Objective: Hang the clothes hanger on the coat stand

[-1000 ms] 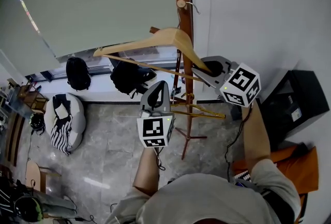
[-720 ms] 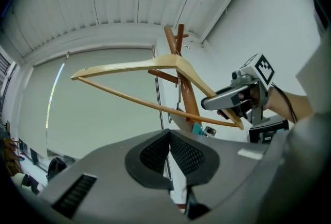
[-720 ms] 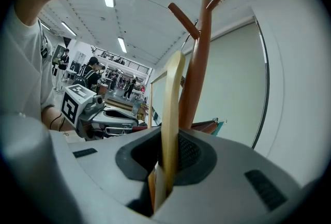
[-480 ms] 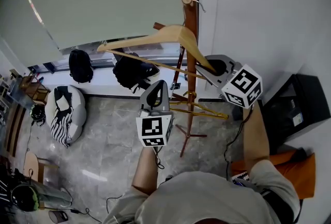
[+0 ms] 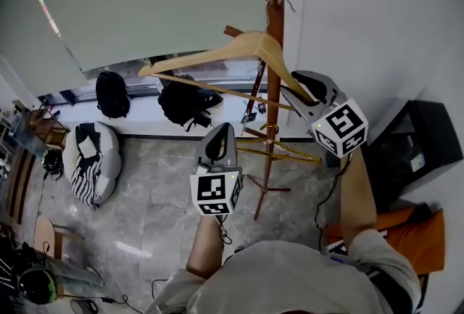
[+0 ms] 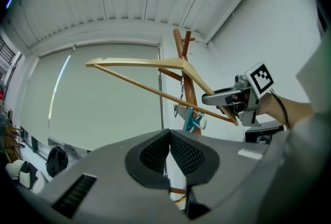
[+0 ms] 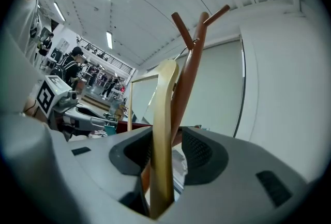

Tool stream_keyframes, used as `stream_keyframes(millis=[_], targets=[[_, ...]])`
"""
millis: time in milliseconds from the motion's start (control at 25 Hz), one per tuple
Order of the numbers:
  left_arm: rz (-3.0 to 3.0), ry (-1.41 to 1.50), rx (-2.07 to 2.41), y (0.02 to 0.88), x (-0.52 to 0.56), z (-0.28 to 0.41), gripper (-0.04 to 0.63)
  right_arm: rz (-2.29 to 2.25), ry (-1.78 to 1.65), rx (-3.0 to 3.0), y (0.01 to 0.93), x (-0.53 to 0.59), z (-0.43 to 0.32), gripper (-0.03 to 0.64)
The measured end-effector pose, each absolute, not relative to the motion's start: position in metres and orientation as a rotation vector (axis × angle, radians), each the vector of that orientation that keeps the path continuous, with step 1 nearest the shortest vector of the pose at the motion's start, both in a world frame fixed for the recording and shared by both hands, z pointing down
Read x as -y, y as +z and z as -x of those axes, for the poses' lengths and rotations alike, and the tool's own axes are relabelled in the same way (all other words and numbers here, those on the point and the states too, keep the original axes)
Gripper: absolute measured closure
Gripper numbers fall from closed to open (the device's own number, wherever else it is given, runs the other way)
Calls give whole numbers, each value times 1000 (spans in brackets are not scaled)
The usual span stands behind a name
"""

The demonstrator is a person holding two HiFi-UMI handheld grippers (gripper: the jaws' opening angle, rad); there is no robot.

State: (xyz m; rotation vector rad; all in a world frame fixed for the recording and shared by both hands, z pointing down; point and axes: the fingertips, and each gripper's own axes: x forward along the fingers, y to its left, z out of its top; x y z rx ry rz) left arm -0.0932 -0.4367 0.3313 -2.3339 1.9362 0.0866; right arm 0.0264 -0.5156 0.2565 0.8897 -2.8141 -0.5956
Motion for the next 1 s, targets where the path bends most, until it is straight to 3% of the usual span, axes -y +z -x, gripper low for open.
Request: stream_keyframes(millis=[280,1000], targets=[[2378,69,-1908,337,423,93,584,-1128,-783,2697,244,512,-40,414],[2432,141,-1846,338,380,91,584,-1270,-832,2749,205,462,-67,397]])
